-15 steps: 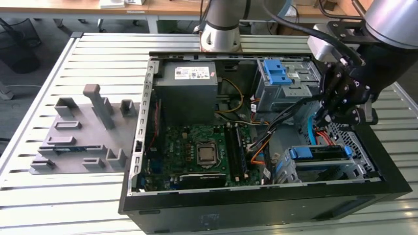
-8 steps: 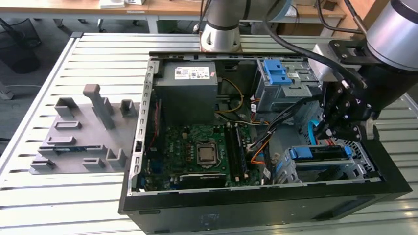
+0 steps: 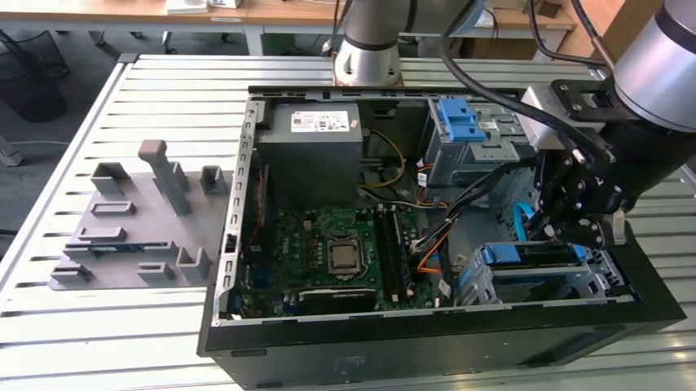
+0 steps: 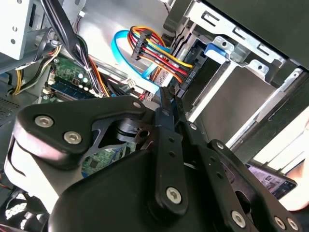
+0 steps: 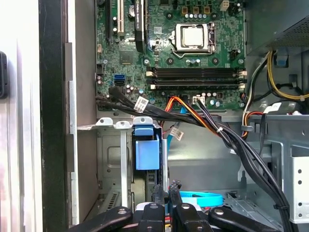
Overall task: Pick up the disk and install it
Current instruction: 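Insert the second disk wire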
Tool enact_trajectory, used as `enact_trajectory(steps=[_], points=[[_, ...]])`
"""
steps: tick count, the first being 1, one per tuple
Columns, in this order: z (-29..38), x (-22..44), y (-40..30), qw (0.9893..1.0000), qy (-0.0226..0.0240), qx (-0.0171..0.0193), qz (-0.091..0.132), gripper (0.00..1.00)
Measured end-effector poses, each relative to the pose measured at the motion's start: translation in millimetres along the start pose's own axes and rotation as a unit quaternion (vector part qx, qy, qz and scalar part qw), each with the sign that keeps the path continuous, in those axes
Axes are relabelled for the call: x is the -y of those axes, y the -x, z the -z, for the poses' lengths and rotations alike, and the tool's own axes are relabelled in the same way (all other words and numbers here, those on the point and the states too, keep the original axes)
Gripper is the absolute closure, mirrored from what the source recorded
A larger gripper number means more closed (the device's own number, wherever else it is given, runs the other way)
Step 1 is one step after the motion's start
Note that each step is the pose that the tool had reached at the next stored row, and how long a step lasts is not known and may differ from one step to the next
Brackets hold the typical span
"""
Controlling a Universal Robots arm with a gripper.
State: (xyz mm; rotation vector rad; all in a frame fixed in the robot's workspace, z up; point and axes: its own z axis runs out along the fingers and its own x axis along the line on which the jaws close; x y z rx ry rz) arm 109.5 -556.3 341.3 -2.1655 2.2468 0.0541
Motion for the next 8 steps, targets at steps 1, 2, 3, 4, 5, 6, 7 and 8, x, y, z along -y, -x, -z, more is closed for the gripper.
enact_trajectory(steps=[1, 2, 3, 4, 5, 6, 7, 8], points=[[-0.4, 0.0, -0.5, 1.0000, 0.0000, 0.0000, 0.000, 0.84], [-0.4, 0.0, -0.5, 1.0000, 0.0000, 0.0000, 0.000, 0.84], [-0.4, 0.1, -0.6, 1.0000, 0.0001, 0.0000, 0.000, 0.84], [-0.4, 0.1, -0.9, 1.0000, 0.0003, 0.0000, 0.000, 0.84], [-0.5, 0.1, -1.3, 1.0000, 0.0004, 0.0000, 0.000, 0.84], [-0.7, 0.2, -2.0, 1.0000, 0.0004, 0.0001, 0.000, 0.84], [-0.9, 0.2, -2.7, 1.0000, 0.0004, 0.0000, 0.000, 0.84], [-1.1, 0.3, -3.2, 1.0000, 0.0005, 0.0000, 0.000, 0.84]])
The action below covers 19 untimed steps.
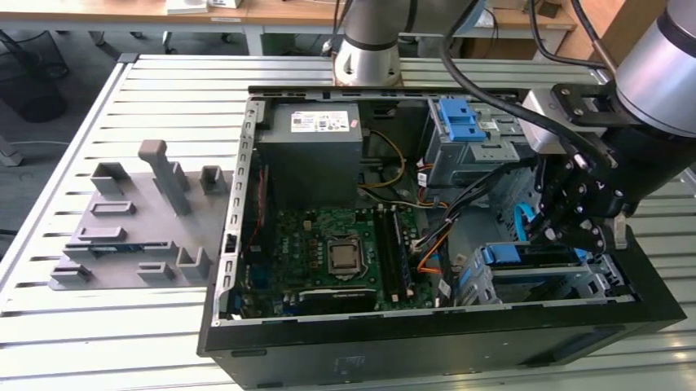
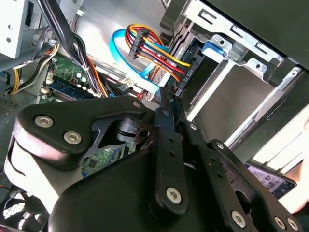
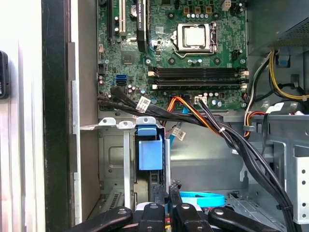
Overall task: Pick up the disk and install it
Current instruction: 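Insert the second disk wire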
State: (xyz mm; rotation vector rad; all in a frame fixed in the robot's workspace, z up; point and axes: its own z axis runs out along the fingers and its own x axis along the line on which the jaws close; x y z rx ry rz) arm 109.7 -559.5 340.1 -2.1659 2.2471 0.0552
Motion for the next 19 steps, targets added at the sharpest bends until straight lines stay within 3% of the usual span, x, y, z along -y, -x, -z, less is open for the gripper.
enact_trajectory(steps=[19], points=[[-5.1, 0.2, -2.4, 1.0000, 0.0006, 0.0008, 0.000, 0.84]])
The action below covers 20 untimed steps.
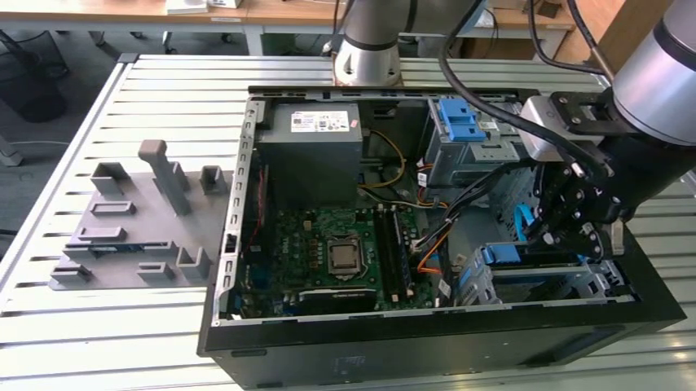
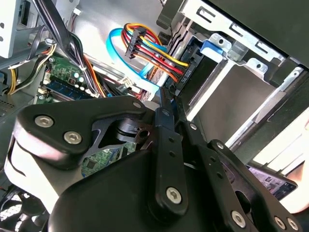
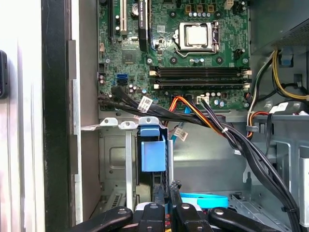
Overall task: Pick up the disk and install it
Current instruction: 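Insert the second disk wire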
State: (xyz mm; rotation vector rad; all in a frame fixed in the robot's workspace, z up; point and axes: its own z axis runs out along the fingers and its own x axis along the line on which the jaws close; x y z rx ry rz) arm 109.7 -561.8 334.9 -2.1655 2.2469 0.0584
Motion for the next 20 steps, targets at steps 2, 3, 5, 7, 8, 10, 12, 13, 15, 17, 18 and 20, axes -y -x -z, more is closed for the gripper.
enact_trajectory(steps=[2, 3, 5, 7, 8, 10, 12, 13, 15, 17, 18, 20], points=[[-0.3, 0.5, 0.0, 1.0000, 0.0002, 0.0000, 0.000, 0.84], [-0.4, 0.9, 0.0, 1.0000, 0.0003, 0.0003, 0.000, 0.84], [-0.6, 1.6, 0.0, 1.0000, 0.0004, 0.0008, 0.000, 0.84], [-0.7, 1.7, -0.2, 1.0000, 0.0004, 0.0009, 0.000, 0.84], [-0.8, 1.7, -0.6, 1.0000, 0.0004, 0.0009, 0.000, 0.84], [-0.7, 1.8, -0.7, 1.0000, 0.0004, 0.0008, 0.000, 0.84], [-0.6, 1.8, -1.0, 1.0000, 0.0004, 0.0007, 0.000, 0.84], [-0.7, 1.8, -1.2, 1.0000, 0.0004, 0.0008, 0.000, 0.84], [-0.7, 1.9, -1.4, 1.0000, 0.0004, 0.0008, -0.001, 0.84], [0.1, 1.9, -1.4, 1.0000, 0.0004, 0.0007, -0.001, 0.84], [0.1, 1.9, -1.4, 1.0000, 0.0004, 0.0008, -0.001, 0.84], [0.1, 1.9, -1.4, 1.0000, 0.0003, 0.0009, -0.003, 0.84]])
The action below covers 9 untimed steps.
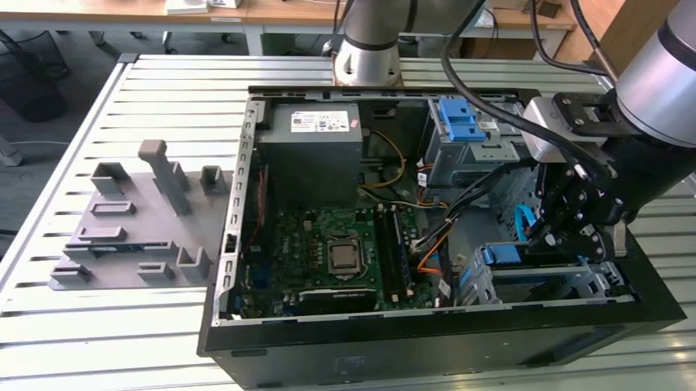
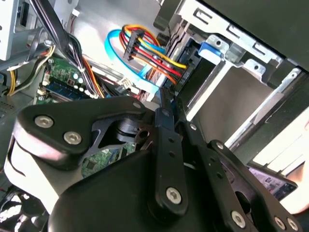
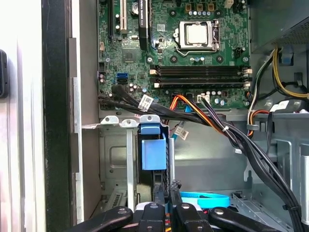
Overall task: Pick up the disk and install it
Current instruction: 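Insert the second disk wire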
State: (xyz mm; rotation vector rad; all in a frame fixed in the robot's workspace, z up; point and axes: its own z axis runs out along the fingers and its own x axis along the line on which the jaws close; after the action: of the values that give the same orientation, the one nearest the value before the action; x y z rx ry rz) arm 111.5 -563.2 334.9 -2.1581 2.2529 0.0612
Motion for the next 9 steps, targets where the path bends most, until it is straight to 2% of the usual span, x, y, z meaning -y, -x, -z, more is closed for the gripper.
enact_trajectory(steps=[9], points=[[-1.0, 0.2, -0.9, 1.0000, -0.0003, 0.0000, -0.008, 0.84]])
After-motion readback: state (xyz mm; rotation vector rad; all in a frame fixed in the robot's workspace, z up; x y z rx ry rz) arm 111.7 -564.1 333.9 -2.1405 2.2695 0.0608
